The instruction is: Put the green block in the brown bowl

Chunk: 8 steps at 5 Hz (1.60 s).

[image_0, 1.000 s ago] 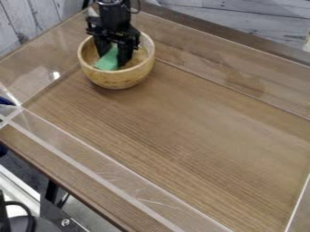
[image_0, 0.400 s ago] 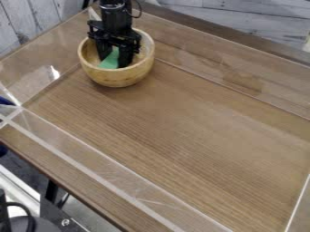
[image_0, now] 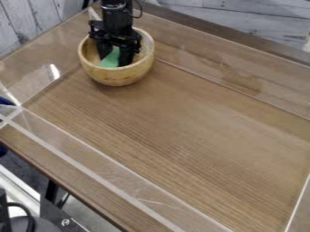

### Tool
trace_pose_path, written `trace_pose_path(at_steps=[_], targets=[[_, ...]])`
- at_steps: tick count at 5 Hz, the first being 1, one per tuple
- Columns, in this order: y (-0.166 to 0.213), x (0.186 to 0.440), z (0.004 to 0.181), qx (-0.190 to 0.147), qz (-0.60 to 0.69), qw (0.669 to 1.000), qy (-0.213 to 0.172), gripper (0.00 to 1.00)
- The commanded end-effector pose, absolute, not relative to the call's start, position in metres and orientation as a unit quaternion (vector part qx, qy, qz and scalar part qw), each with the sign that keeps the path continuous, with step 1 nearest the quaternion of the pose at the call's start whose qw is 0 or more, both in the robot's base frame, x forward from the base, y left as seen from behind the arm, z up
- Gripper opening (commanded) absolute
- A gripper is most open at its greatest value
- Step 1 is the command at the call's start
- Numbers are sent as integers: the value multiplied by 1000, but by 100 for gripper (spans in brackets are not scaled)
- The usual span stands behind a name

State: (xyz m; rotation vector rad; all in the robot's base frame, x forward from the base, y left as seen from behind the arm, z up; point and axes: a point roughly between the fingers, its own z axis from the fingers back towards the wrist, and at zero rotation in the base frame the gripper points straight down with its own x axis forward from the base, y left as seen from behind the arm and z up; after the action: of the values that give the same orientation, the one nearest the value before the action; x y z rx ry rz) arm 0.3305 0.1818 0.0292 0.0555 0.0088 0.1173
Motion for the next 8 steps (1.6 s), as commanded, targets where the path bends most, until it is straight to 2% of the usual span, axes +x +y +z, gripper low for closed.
trace_pose_path(at_steps=[1,5,8], targets=[[188,333,26,34,62,998,-3,0],[188,330,9,28,65,997,16,0],[188,327,6,23,66,997,30,0]])
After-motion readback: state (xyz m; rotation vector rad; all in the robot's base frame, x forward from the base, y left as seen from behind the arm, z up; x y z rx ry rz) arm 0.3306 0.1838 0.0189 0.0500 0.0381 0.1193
